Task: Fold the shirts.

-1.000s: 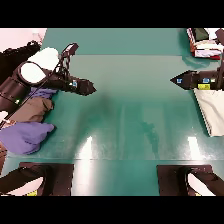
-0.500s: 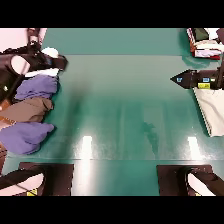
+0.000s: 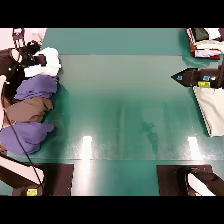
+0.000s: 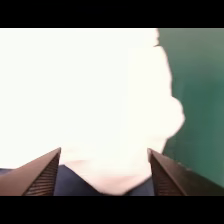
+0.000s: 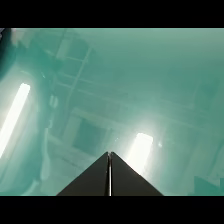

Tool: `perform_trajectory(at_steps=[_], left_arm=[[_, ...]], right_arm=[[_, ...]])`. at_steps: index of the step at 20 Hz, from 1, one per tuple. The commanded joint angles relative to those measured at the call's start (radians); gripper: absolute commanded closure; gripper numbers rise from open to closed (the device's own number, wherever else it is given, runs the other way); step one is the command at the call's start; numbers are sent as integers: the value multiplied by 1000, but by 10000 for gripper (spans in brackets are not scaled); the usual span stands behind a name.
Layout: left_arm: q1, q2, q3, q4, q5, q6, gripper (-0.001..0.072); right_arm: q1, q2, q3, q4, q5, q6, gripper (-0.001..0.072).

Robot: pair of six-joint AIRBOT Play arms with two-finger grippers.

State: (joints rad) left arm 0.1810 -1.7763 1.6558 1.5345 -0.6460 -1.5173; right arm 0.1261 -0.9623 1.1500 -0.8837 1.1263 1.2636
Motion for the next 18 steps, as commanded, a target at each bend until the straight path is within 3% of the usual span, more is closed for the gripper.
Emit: perform_trajectory(at_steps=[1,4,5,6,8,9,13,18], left_arm=[[16,-129,62,1,19,7,59],[16,-167,69,0,43,9,59],[16,-172,71,-5,46,10,116],[16,-175,71,-13,55,15,227],[16,-168,71,-28,49,35,563],[16,-167,87,-27,22,36,682],[16,-151,238,-27,-169,31,683],[-10,123,312,-63,-254,24,683]], right_arm=[[1,0,1,0,-1,0,695],[1,0,1,-1,-2,0,695],[1,0,1,-1,-2,1,695],[1,-2,1,-1,-2,0,695],[1,-4,1,-1,-3,0,695],[1,-4,1,-1,-3,0,695],[1,-3,1,-1,-4,0,695],[1,-3,56,-8,-111,0,696]])
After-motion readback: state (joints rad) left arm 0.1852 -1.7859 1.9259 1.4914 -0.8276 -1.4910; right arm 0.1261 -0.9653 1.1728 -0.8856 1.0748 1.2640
